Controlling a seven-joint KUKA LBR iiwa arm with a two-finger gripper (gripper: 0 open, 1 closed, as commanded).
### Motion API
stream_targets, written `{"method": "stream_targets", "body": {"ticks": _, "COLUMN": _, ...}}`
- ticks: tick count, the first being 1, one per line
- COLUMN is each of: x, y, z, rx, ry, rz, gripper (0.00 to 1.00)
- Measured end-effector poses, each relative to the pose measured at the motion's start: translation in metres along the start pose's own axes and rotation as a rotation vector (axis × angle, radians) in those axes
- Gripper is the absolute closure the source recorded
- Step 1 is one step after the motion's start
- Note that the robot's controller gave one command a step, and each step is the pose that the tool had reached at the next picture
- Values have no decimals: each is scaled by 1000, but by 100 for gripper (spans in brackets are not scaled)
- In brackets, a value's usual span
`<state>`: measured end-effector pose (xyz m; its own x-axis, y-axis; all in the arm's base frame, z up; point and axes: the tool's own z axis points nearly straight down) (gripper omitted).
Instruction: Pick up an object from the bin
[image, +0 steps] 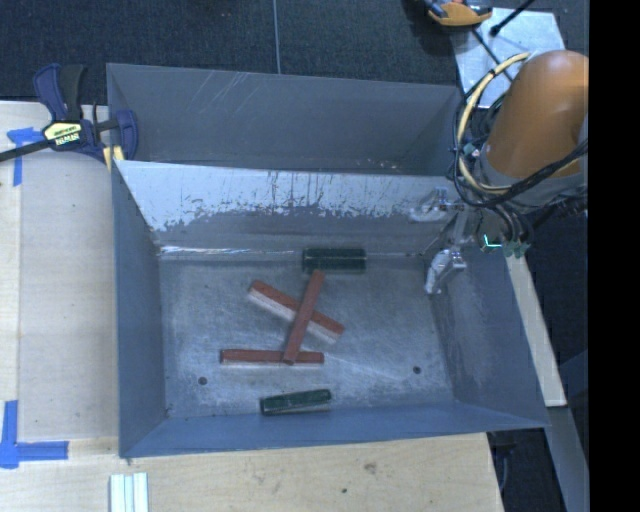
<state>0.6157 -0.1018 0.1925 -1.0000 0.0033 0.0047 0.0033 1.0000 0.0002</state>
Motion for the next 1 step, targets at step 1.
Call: {"method": "stream_targets", "body": {"ticks": 1, "x": -2, "y": 0, "z": -5, "rx": 1, "ry": -9, "rz": -2, "gripper": 0}}
